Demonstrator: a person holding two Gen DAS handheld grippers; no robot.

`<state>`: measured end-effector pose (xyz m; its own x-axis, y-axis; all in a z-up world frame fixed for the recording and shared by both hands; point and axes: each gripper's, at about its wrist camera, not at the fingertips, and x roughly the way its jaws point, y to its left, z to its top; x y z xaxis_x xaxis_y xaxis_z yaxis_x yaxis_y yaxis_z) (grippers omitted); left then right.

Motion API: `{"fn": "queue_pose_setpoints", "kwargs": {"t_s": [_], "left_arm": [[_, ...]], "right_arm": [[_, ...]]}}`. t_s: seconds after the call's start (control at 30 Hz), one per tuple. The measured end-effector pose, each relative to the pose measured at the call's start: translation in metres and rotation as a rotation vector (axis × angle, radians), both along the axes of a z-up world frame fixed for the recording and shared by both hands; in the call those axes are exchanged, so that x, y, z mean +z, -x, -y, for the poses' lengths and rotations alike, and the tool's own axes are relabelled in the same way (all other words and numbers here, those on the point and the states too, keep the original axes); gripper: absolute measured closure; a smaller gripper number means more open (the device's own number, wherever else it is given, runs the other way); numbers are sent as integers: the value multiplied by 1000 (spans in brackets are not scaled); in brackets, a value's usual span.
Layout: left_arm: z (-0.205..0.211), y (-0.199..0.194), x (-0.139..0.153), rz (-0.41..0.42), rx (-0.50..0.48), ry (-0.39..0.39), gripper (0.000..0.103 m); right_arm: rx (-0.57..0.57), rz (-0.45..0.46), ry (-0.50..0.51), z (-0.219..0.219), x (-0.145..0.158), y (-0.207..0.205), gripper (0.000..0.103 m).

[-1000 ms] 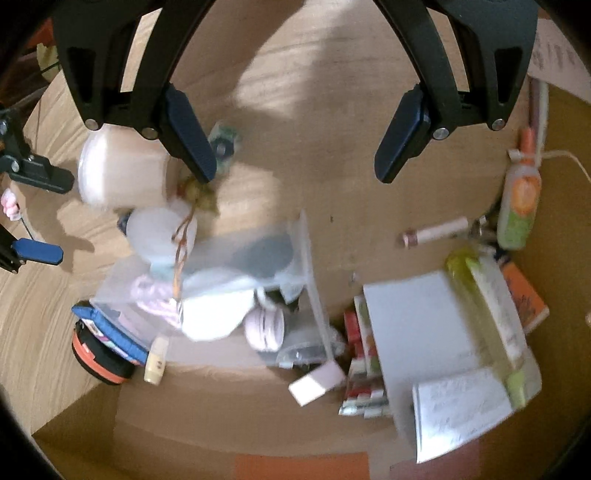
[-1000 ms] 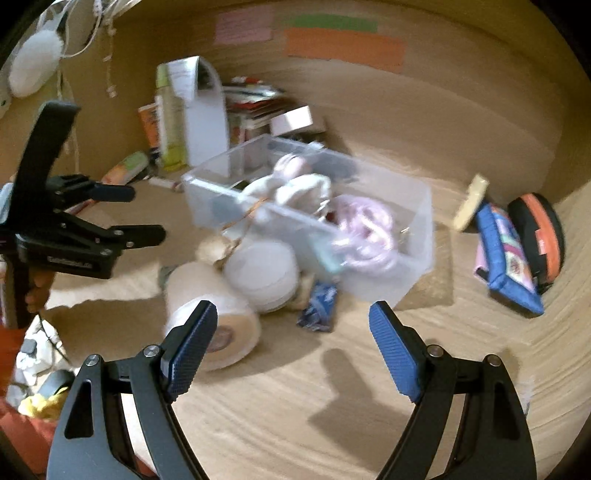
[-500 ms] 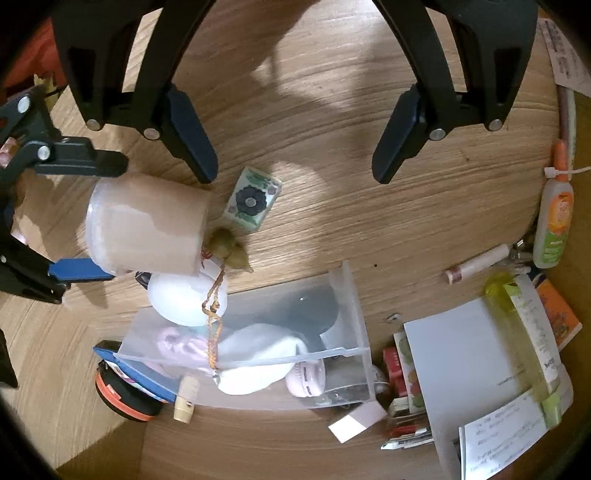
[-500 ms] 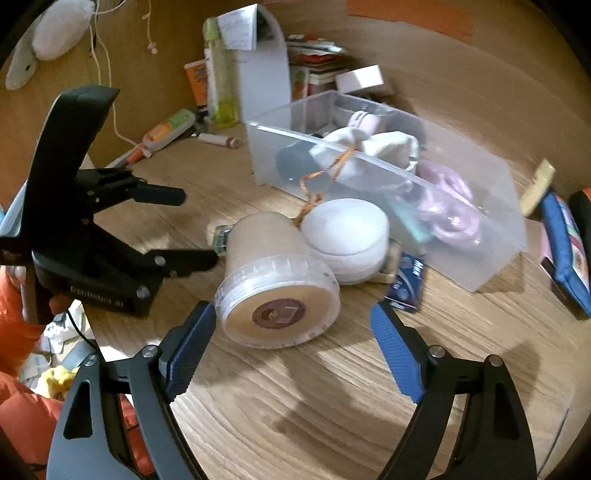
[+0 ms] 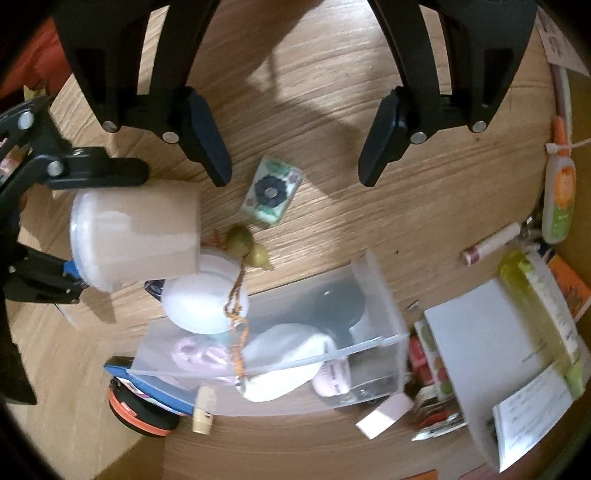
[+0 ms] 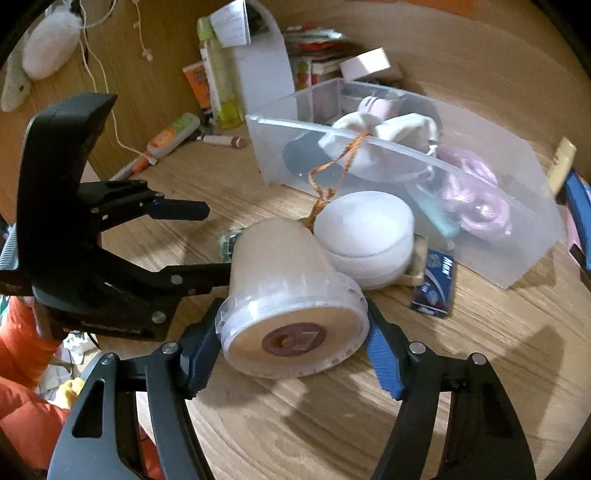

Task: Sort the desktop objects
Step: 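Grasp the tape roll with the right tool and lift it, then grasp the small green square packet with left tool while right tool carries the round container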

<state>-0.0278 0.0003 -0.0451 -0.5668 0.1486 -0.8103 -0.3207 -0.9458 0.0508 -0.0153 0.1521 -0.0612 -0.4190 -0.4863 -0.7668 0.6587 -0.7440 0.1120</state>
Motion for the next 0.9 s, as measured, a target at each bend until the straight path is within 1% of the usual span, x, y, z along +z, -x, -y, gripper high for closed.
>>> {"fn": "queue_pose_setpoints", "kwargs": {"t_s": [0.03,0.1,0.17,0.2,0.27,0.3,0.47,0.57,0.63,0.7,0.9], "left_arm": [[-2,2,0,1,-5,3,33],[-4,6,-2,11,-7,9,42],[-6,10,-3,21,-5,-2,52],[-5,11,-3,21,0,-3,56],[-4,12,-3,23,9,-21,75],[-4,12,-3,27,12,-32,79],[-1,8,-2,18,40,-39,79],[2,5,6,-3,50,-55,79],[4,5,13,-22,62,-72,79],[7,3,22,-45,68,-105,79],[5,5,44,-106,70,-149,79]], "right_arm": [[-9,-12,3,-3,3,-2,36],[-32,-37,13,-12,11,-5,36],[-58,-52,26,-21,18,-5,36],[-70,-58,30,-24,21,-5,37],[-87,-73,39,-30,25,-5,37],[-93,-75,45,-34,26,-4,37],[-131,-64,86,-48,33,0,37],[-148,-66,105,-53,38,5,37],[-165,-82,120,-57,44,8,37],[-183,-107,129,-60,51,10,37],[-204,-163,167,-69,74,18,37]]}}
